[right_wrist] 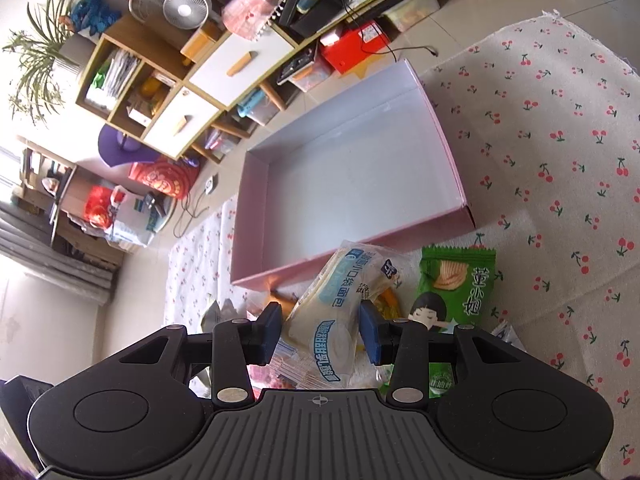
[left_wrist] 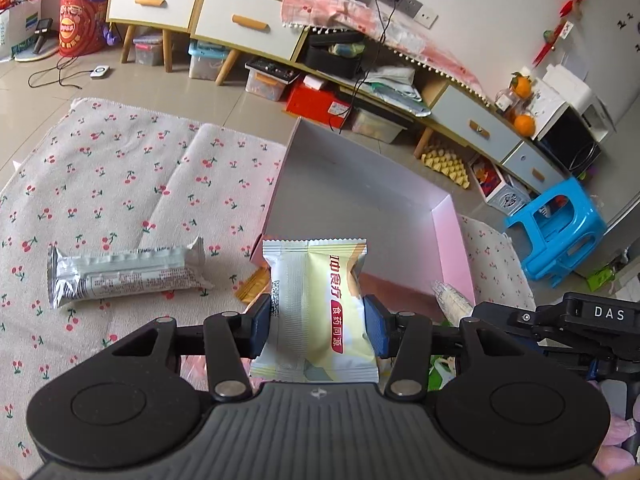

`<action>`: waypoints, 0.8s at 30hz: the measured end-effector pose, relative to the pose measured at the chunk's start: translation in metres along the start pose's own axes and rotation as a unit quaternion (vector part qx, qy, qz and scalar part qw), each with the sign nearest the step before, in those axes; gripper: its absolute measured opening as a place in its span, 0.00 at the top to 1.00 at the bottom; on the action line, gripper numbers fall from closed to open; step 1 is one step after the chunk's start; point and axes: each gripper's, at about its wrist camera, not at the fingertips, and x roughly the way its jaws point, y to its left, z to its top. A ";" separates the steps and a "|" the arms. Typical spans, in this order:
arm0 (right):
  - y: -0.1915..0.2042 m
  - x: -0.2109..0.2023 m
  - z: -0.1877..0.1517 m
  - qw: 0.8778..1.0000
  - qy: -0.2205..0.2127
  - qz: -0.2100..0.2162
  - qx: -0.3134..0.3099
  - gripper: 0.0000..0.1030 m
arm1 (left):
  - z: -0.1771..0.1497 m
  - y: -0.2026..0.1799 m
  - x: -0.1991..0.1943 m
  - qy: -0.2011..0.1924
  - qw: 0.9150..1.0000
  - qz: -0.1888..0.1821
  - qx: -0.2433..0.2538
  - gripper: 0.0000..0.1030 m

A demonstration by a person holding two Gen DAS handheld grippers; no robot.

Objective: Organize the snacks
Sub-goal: 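Carry both held bags up and over the pink box with both grippers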

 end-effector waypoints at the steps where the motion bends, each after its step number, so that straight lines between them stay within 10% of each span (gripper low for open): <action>1: 0.000 0.003 0.006 1.000 -0.003 0.000 0.003 0.61 | 0.004 -0.004 0.004 -0.005 1.000 0.005 0.011 0.56; 12: -0.013 0.029 0.057 0.999 -0.039 0.016 0.024 0.61 | 0.041 -0.031 0.047 -0.081 0.993 0.025 0.080 0.56; 24: -0.034 0.057 0.080 0.998 -0.059 0.016 0.019 0.61 | 0.039 -0.018 0.072 -0.074 0.993 0.029 0.082 0.56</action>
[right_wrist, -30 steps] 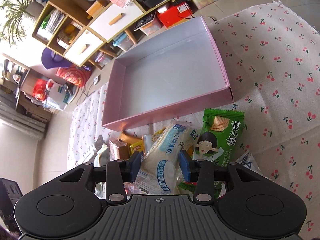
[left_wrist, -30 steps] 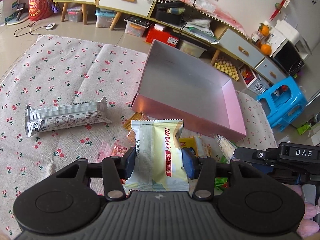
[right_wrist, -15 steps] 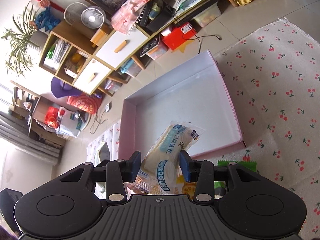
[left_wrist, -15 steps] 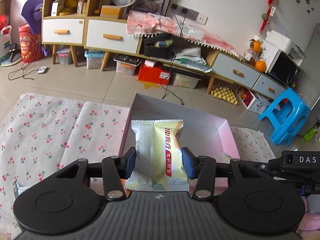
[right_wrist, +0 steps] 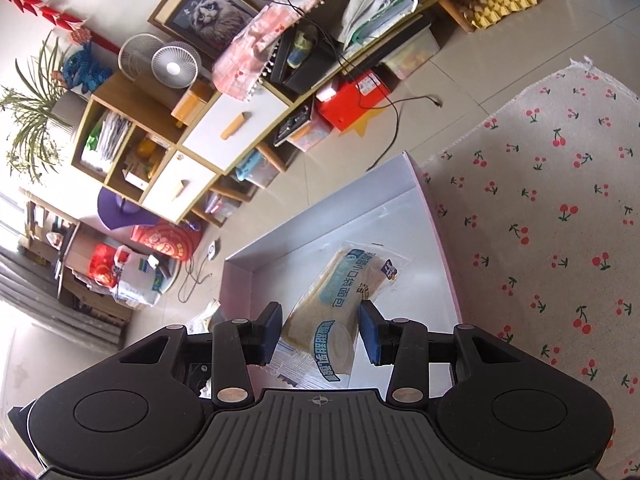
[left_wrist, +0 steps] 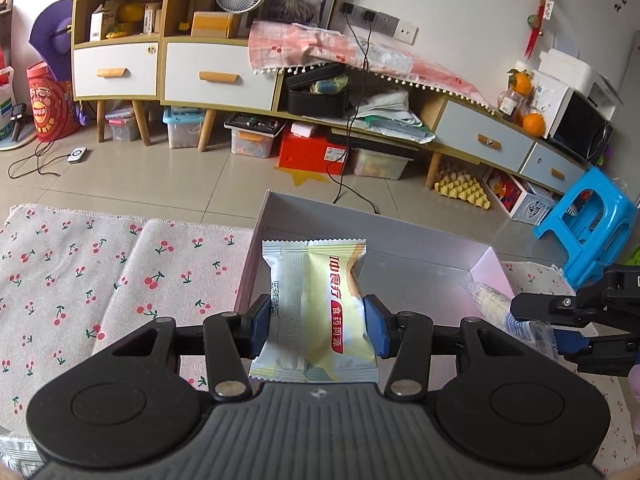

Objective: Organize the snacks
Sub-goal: 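Carry both held bags up and over the pink box with both grippers, then lower both bags into the pink box and open both grippers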

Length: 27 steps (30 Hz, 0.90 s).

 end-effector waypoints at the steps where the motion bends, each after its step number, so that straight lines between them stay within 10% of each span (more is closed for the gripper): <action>1: -0.001 0.002 -0.001 1.000 0.001 -0.003 0.000 0.61 | -0.001 0.001 0.001 0.005 1.000 -0.003 -0.001 0.56; 10: -0.004 0.008 -0.004 1.000 0.006 -0.014 0.001 0.55 | -0.006 0.001 0.007 0.027 1.000 0.005 0.007 0.46; 13: -0.008 0.007 -0.003 1.000 0.008 -0.009 0.019 0.30 | -0.005 0.000 0.008 0.025 1.000 0.007 0.010 0.32; 27: 0.015 -0.018 -0.012 0.999 -0.003 -0.020 -0.028 0.27 | -0.004 -0.016 -0.022 0.032 0.999 0.021 0.027 0.11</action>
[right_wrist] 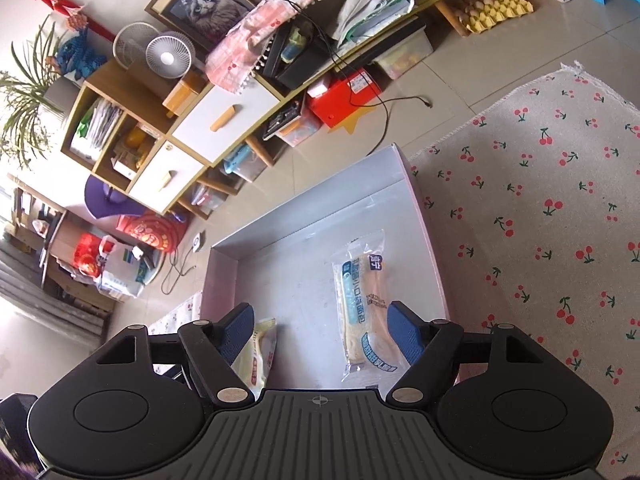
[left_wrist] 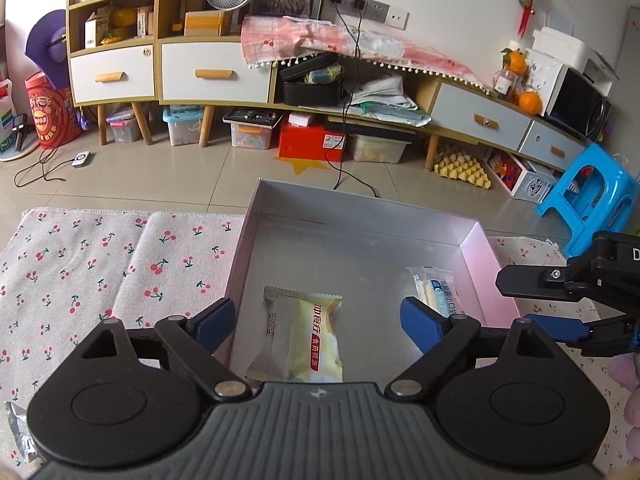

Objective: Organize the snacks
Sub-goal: 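Lower both bags into the pink box and open both grippers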

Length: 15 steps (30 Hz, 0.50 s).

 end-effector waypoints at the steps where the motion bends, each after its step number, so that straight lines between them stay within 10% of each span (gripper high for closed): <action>1: 0.003 -0.003 -0.002 1.000 0.000 0.001 -0.003 0.25 | 0.000 -0.001 -0.005 -0.003 1.000 0.003 0.002 0.10; 15: 0.030 -0.054 -0.031 0.999 -0.003 -0.023 -0.034 0.15 | -0.010 0.001 -0.048 0.011 0.999 0.036 0.013 0.01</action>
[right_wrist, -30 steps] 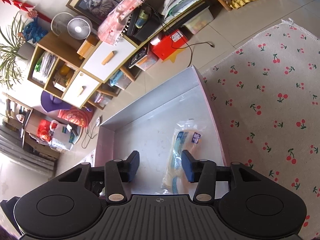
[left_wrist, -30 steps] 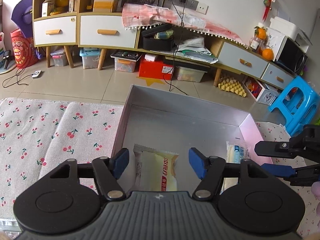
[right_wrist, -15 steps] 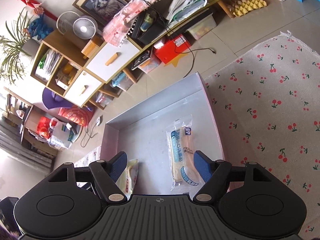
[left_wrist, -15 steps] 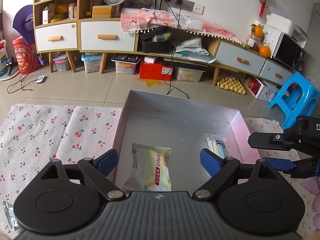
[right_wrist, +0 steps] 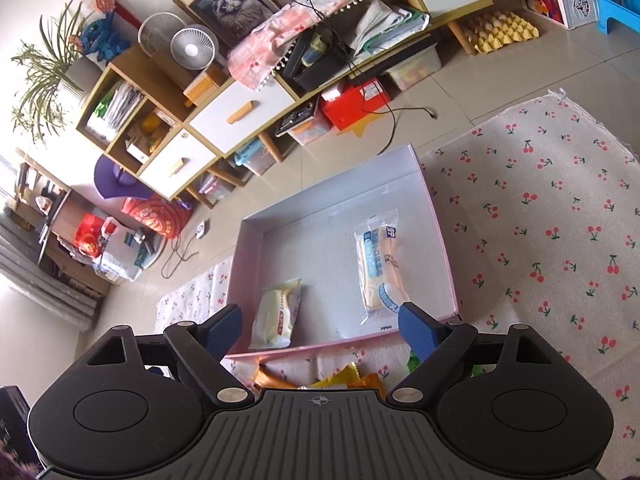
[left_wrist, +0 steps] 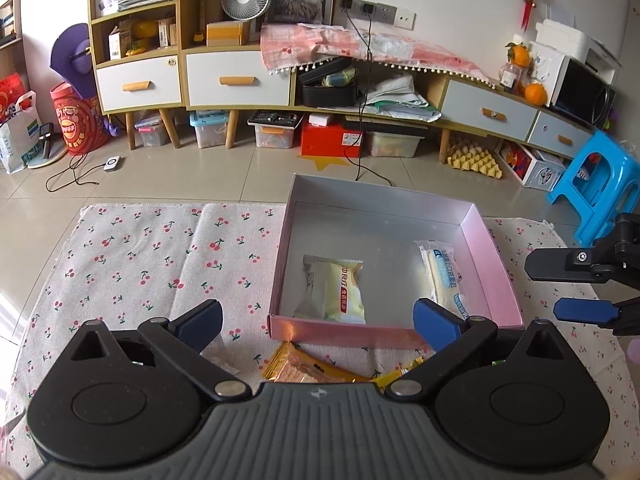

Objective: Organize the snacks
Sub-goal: 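Lower both bags into the pink box and open both grippers, then grasp the silver wrapped bar with the left gripper while the right reaches the green girl-print bag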

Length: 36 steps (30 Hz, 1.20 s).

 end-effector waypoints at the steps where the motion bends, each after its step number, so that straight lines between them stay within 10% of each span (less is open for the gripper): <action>1: 0.001 -0.003 -0.003 1.000 0.002 -0.006 -0.003 0.15 | 0.000 0.001 -0.002 0.001 1.000 0.002 0.000 0.01; 36: -0.010 0.006 -0.072 0.987 0.065 -0.115 -0.095 0.11 | -0.050 0.067 -0.011 0.041 0.999 0.019 -0.016 0.01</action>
